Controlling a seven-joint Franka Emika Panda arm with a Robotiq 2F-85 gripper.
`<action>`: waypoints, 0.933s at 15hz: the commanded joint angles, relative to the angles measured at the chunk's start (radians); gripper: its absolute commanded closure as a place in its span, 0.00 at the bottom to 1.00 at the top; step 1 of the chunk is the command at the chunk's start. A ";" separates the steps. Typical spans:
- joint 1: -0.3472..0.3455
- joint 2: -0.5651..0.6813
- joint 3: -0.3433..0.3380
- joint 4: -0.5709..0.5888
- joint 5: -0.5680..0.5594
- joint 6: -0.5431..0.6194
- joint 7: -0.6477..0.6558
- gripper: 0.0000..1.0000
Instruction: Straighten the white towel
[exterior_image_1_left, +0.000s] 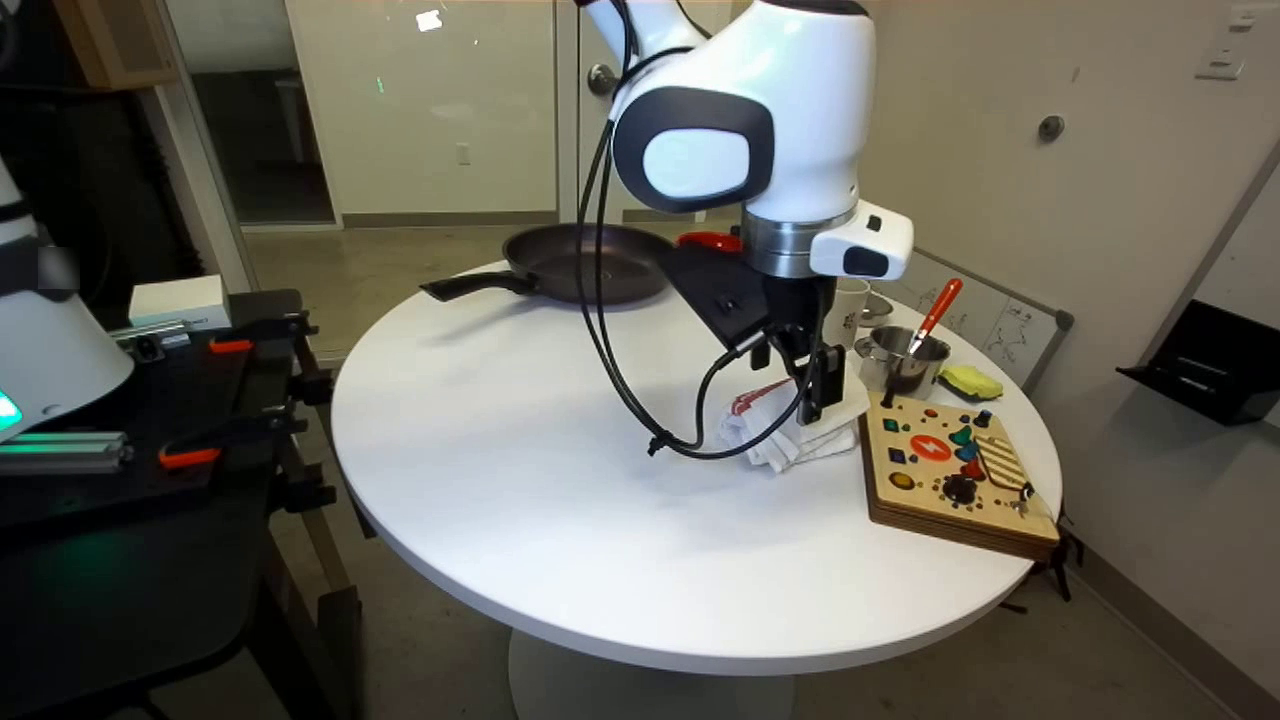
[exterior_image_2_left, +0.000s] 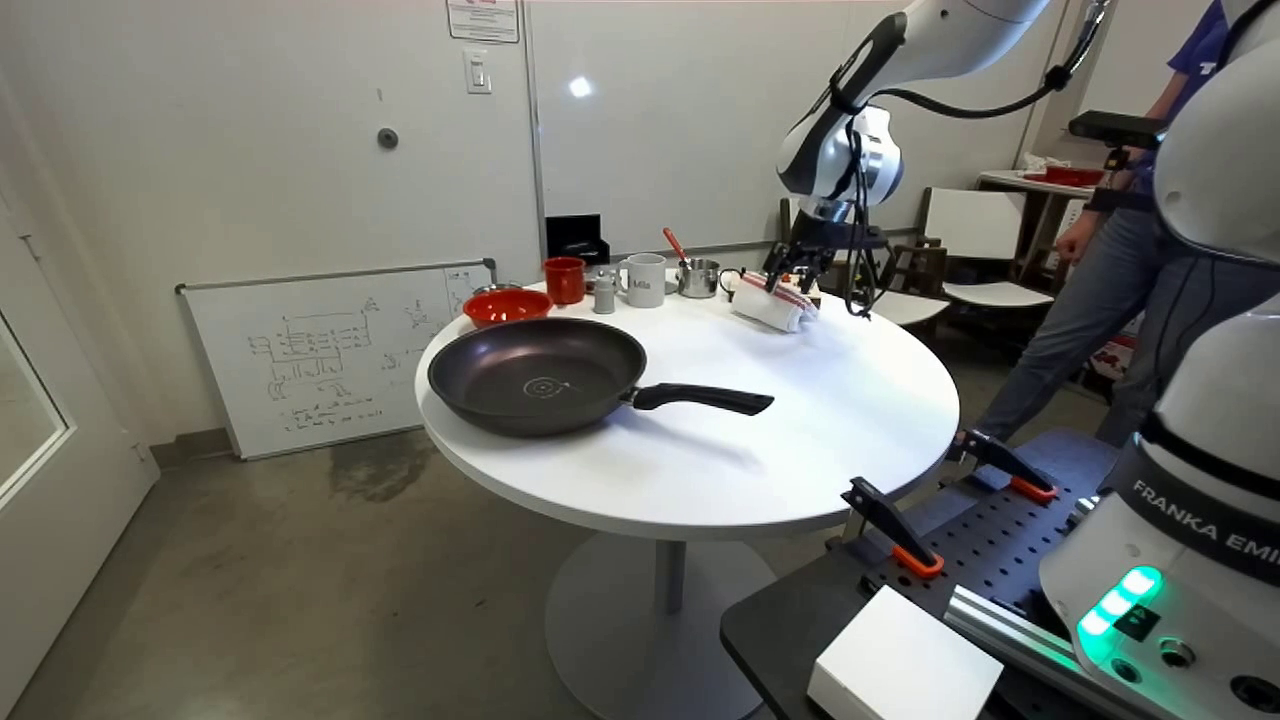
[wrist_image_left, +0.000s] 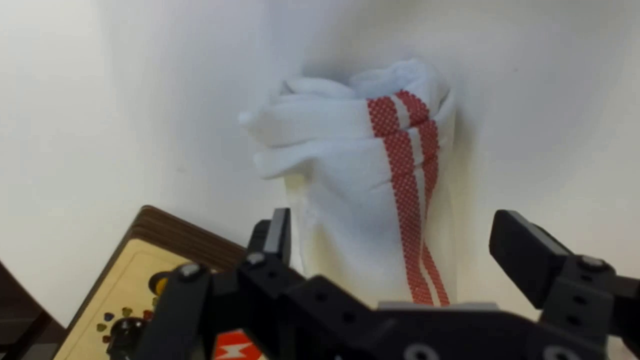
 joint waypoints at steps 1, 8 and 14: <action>-0.025 0.052 0.011 0.087 0.058 -0.098 -0.079 0.25; -0.018 0.094 0.001 0.149 0.080 -0.166 -0.107 0.70; 0.071 0.040 -0.056 0.121 -0.007 -0.050 -0.116 0.93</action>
